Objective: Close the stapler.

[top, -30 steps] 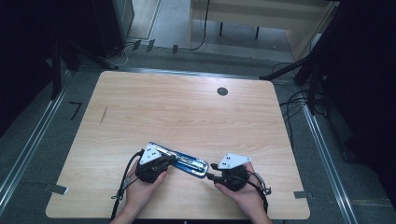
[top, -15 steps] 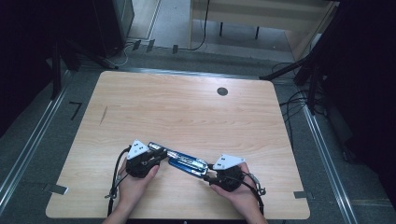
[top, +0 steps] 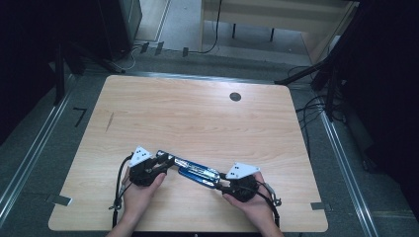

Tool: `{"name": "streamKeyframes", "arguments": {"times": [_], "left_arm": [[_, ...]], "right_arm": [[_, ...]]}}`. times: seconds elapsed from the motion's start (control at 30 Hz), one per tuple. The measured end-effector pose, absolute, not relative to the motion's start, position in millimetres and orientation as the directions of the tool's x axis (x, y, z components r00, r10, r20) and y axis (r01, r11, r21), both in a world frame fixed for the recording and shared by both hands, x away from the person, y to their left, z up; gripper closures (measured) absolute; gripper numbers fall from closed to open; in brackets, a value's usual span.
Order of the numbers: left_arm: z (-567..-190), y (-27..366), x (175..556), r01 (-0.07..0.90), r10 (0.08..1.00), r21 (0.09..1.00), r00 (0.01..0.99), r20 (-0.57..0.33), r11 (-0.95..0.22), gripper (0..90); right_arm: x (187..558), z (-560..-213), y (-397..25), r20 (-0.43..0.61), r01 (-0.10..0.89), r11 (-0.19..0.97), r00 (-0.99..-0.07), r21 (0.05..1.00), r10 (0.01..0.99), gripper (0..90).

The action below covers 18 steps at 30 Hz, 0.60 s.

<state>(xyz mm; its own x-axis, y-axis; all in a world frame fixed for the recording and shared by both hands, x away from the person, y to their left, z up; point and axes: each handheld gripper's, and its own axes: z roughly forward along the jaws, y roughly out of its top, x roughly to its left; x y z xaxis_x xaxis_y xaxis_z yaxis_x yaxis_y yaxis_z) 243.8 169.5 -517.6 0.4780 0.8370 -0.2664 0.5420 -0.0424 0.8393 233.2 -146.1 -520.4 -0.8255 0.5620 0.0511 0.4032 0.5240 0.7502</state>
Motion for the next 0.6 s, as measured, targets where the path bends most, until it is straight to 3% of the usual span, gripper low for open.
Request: {"name": "streamKeyframes", "arguments": {"times": [0.6], "left_arm": [[-515,185,249,0.543,0.852,0.840,0.438,-0.288,0.005,59.2]], "right_arm": [[234,-523,-144,0.022,0.386,0.545,-0.830,0.744,0.557,62.5]]}}
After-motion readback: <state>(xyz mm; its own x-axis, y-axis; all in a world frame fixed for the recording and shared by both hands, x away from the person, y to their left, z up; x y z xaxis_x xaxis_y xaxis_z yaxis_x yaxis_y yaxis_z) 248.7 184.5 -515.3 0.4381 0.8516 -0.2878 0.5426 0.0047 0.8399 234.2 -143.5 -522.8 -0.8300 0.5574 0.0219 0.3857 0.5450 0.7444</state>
